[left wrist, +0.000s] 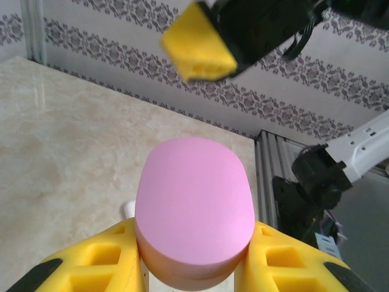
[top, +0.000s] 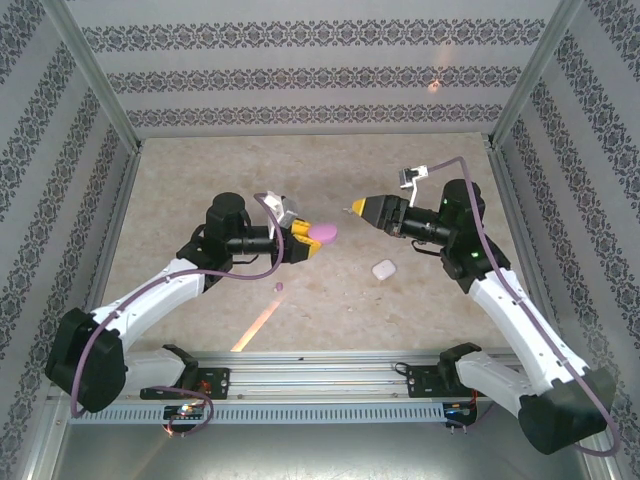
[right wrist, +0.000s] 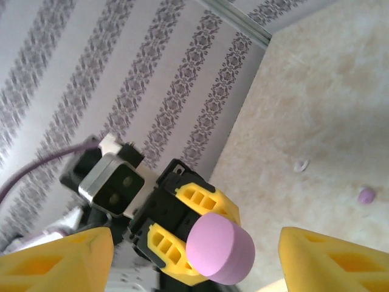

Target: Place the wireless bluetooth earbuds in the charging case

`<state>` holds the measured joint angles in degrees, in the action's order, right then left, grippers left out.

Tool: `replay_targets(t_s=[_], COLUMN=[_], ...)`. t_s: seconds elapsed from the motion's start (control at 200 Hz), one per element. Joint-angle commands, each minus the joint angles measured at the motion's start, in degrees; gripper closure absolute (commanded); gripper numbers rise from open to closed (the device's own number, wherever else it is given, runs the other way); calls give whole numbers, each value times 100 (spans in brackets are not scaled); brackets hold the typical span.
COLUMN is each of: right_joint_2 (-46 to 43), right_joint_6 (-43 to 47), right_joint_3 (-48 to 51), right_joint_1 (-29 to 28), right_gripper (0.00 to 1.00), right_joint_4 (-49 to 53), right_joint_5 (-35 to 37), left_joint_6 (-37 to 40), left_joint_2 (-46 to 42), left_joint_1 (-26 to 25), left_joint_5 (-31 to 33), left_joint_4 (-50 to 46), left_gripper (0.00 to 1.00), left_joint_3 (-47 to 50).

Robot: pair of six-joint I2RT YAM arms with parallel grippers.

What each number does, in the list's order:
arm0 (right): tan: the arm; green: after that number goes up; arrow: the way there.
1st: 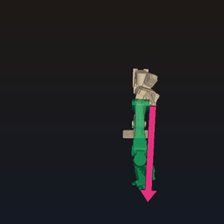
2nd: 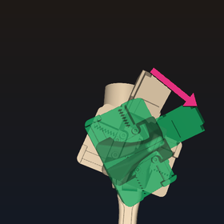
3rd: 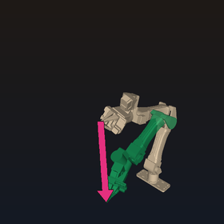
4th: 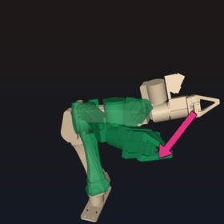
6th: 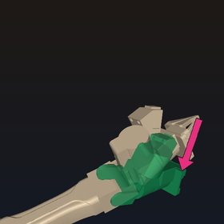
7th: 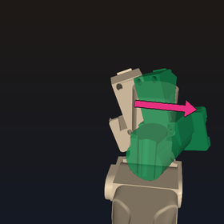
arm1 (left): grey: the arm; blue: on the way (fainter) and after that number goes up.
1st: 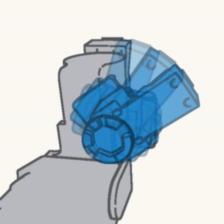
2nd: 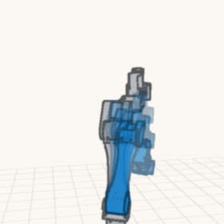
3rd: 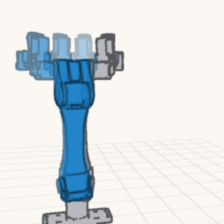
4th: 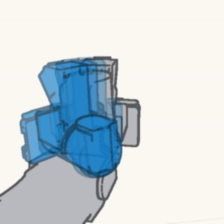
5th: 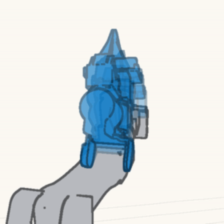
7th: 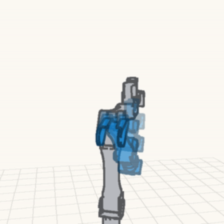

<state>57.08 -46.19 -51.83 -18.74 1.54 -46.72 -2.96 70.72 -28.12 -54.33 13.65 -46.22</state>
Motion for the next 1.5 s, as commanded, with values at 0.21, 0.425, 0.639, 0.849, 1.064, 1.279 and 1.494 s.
replay_targets(t_s=[0.21, 0.425, 0.639, 0.849, 1.064, 1.279, 1.494], right_joint_2=[43, 415, 643, 802, 940, 1185, 1321], right_joint_6=[3749, 4186, 4460, 4617, 4524, 4039, 3439], right_joint_3=[-616, -781, -819, -851, -891, -1060, -1110], right_joint_1=[-755, -1080, -1319, -1481, -1518, -1420, -1207], right_gripper=[21, 19, 21, 26, 45, 57, 55], right_joint_4=[1663, 1652, 1707, 1711, 1637, 1543, 1227], right_joint_5=[226, -88, -186, -172, 17, -69, -58], left_joint_6=[479, 450, 367, 384, 410, 507, 509], left_joint_2=[-358, -464, -542, -548, -533, -550, -550], left_joint_1=[-18, -20, -19, -18, -18, -19, -18], left_joint_5=[-631, -859, -948, -991, -994, -993, -1008], left_joint_4=[-1341, -1242, -1248, -1320, -1397, -1549, -1536], left_gripper=[88, 90, 90, 90, 90, 90, 90], left_joint_3=[-445, -387, -395, -416, -459, -511, -563])
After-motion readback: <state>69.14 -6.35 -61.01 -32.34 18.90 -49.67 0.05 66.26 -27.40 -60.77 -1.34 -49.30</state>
